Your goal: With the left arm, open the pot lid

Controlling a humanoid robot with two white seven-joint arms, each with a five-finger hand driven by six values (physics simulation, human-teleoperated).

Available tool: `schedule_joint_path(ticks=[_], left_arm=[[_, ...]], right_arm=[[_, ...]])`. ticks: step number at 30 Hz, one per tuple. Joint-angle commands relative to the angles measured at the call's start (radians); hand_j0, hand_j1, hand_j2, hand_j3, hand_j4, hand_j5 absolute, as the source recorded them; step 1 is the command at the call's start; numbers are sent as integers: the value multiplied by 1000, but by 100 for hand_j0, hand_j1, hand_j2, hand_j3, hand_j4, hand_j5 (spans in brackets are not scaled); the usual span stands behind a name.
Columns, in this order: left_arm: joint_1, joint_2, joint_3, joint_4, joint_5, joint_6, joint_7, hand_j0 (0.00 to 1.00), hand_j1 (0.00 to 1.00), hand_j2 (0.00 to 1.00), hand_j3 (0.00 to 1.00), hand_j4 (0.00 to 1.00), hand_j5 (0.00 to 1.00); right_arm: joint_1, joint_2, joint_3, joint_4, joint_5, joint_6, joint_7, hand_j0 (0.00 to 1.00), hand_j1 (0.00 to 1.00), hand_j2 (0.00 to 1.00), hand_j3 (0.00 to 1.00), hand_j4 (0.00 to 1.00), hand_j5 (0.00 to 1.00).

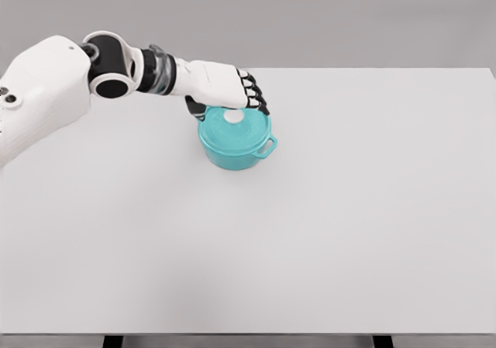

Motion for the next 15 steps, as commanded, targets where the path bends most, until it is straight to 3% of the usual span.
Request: schedule_joint_path(ticks=[1, 12, 15], left_arm=[[0, -5, -10, 5, 4, 2, 0, 100, 100, 100, 100, 100, 100], [-12, -5, -41, 5, 3, 2, 0, 100, 100, 100, 100, 100, 100], [-12, -3, -41, 10, 3, 2, -1, 86, 86, 86, 86, 86, 86]], right_arm=[[0, 0, 0, 1, 0, 0, 0, 100, 100, 100, 100, 100, 100], [0, 0, 0, -1, 0, 0, 0, 100, 100, 100, 100, 100, 100], [0, 0, 0, -1, 0, 0, 0, 100, 100, 100, 100, 100, 100]])
